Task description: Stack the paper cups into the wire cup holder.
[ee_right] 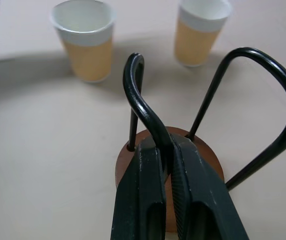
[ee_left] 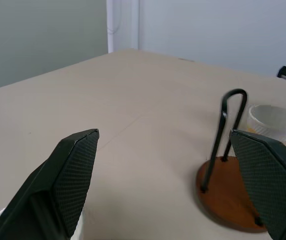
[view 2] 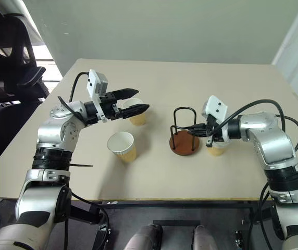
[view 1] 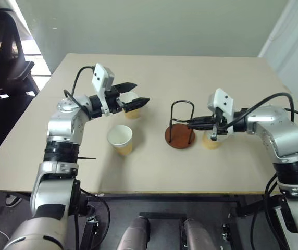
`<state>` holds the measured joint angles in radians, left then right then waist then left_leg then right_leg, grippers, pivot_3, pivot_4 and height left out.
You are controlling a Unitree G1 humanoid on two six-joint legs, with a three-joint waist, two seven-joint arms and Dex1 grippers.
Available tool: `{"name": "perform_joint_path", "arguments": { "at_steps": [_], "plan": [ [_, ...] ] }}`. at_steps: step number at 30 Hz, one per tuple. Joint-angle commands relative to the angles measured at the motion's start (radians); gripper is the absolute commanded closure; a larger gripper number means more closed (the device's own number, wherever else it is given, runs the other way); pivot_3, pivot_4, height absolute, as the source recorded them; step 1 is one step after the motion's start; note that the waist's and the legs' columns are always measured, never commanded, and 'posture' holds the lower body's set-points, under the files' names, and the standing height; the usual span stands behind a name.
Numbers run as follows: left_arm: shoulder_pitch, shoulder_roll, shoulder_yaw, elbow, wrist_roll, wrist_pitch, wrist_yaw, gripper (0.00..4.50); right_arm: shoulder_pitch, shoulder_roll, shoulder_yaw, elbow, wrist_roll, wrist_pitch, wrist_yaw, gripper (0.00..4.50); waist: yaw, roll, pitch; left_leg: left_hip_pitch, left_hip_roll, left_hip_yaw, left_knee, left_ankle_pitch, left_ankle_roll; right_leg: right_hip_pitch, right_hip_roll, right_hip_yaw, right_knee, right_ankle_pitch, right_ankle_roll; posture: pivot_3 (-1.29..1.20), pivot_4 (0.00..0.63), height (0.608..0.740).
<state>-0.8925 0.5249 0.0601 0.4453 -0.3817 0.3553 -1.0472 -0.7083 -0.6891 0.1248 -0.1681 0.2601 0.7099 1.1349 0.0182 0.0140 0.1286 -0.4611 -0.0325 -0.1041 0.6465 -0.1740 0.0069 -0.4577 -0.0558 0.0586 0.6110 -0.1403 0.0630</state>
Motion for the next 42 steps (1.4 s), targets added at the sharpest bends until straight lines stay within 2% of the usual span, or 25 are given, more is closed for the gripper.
{"name": "perform_joint_path", "arguments": {
  "at_steps": [1,8,18,23,27,32,38,42],
  "plan": [
    [-0.041,0.003,0.000,0.003,0.009,-0.024,-0.014,0.00,0.012,-0.023,-0.018,-0.090,0.037,0.032,-0.019,4.48,0.000,0.000,0.000,0.000,0.000,0.000,0.000,0.000,0.000,0.000,0.000,0.000,0.000,0.000,0.000,0.00,0.150,0.740],
    [-0.052,0.002,0.002,0.024,0.021,-0.032,-0.028,0.00,0.053,-0.012,-0.013,-0.217,0.093,0.107,-0.077,4.48,0.000,0.000,0.000,0.001,0.000,0.000,0.000,0.002,0.001,0.001,0.000,0.000,0.000,0.000,0.001,0.00,0.150,0.740],
    [-0.042,0.017,-0.016,0.006,0.022,-0.020,-0.076,0.00,0.055,0.007,0.020,-0.203,0.104,0.097,-0.123,4.48,0.000,0.000,0.000,0.000,0.000,0.000,0.000,0.002,0.001,0.001,0.000,0.000,0.000,0.000,0.001,0.00,0.150,0.740],
    [-0.004,0.137,-0.061,-0.099,-0.014,0.057,-0.283,0.00,0.045,0.004,0.032,-0.186,0.106,0.088,-0.118,4.48,-0.004,-0.001,0.000,0.000,0.000,0.000,0.000,0.002,0.001,0.000,0.001,0.000,0.000,0.000,0.002,0.00,0.150,0.740],
    [-0.038,0.274,-0.083,-0.071,0.021,0.048,-0.416,0.00,0.039,0.002,0.037,-0.168,0.105,0.073,-0.112,4.48,-0.006,-0.001,0.000,0.000,0.001,-0.001,0.000,0.001,0.001,-0.001,0.002,0.001,0.000,-0.001,0.002,0.00,0.150,0.740],
    [-0.099,0.375,-0.094,-0.079,-0.014,0.103,-0.548,0.00,0.030,0.010,0.047,-0.139,0.101,0.047,-0.106,4.48,-0.003,-0.001,0.000,-0.001,0.001,-0.002,-0.001,0.001,0.000,-0.001,0.002,0.001,0.000,-0.001,0.000,0.00,0.150,0.740],
    [-0.106,0.492,-0.150,-0.241,-0.194,0.238,-0.567,0.00,0.031,0.021,0.065,-0.147,0.117,0.040,-0.089,4.48,-0.004,-0.002,-0.001,-0.006,0.000,-0.002,-0.001,-0.001,-0.001,-0.005,0.001,0.001,0.000,-0.003,-0.004,0.00,0.150,0.740],
    [-0.101,0.546,-0.187,-0.304,-0.261,0.251,-0.567,0.00,0.034,0.016,0.067,-0.169,0.134,0.043,-0.079,4.48,-0.005,-0.002,-0.001,-0.011,0.001,-0.002,-0.001,-0.002,-0.002,-0.012,0.002,0.000,0.001,-0.003,-0.003,0.00,0.150,0.740]
  ]
}}
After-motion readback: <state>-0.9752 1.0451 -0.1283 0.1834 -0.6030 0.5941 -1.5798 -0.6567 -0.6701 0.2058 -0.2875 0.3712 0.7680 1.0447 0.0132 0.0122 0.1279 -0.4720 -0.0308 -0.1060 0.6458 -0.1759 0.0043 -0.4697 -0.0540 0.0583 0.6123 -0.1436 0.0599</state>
